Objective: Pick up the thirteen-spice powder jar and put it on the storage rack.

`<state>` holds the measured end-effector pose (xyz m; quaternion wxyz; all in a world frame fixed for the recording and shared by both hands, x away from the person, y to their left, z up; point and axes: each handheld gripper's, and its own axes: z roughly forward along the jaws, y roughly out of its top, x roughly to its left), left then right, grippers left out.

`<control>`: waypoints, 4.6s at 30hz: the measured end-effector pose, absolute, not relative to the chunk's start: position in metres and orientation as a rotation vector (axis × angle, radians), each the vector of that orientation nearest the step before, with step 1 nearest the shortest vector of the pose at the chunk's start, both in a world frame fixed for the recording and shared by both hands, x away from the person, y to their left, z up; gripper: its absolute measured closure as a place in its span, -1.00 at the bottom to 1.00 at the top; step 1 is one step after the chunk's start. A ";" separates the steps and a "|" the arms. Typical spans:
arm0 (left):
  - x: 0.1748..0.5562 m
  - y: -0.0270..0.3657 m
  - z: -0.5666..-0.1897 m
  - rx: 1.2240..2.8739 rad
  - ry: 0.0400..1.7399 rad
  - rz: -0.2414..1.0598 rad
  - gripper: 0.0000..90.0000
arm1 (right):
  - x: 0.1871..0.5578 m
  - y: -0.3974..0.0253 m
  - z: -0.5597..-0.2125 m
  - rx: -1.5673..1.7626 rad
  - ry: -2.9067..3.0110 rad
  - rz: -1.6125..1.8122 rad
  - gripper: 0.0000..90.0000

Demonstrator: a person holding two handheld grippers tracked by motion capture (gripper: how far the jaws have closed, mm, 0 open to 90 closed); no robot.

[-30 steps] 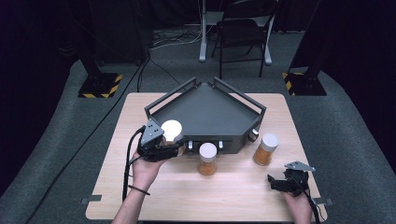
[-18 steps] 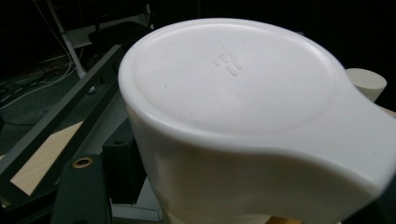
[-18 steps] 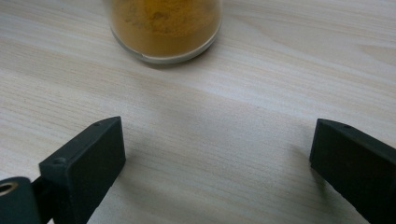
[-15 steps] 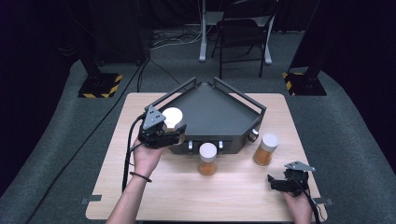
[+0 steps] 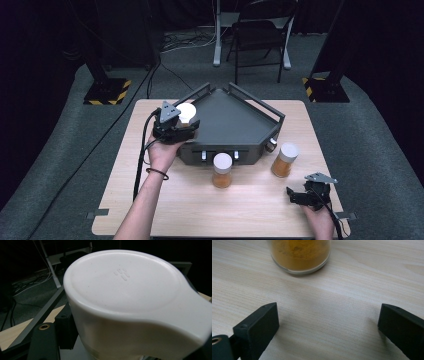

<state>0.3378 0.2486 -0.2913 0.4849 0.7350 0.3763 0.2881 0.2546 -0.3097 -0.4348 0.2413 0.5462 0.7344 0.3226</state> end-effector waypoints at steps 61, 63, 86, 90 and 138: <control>0.283 0.320 -0.361 1.829 0.973 0.619 -0.72 | 0.254 -0.310 -0.435 1.492 2.010 0.882 -0.95; 0.279 0.324 -0.367 1.822 0.968 0.611 -0.72 | 0.254 -0.310 -0.435 1.492 2.010 0.882 -0.95; 0.245 0.350 -0.423 1.840 1.051 0.601 -0.72 | 0.254 -0.310 -0.435 1.492 2.010 0.881 -0.95; 0.243 0.351 -0.431 1.856 1.061 0.598 -0.72 | 0.254 -0.309 -0.435 1.493 2.009 0.881 -0.95; 0.261 0.345 -0.440 2.046 1.187 0.519 -0.77 | 0.254 -0.310 -0.435 1.490 2.012 0.882 -0.95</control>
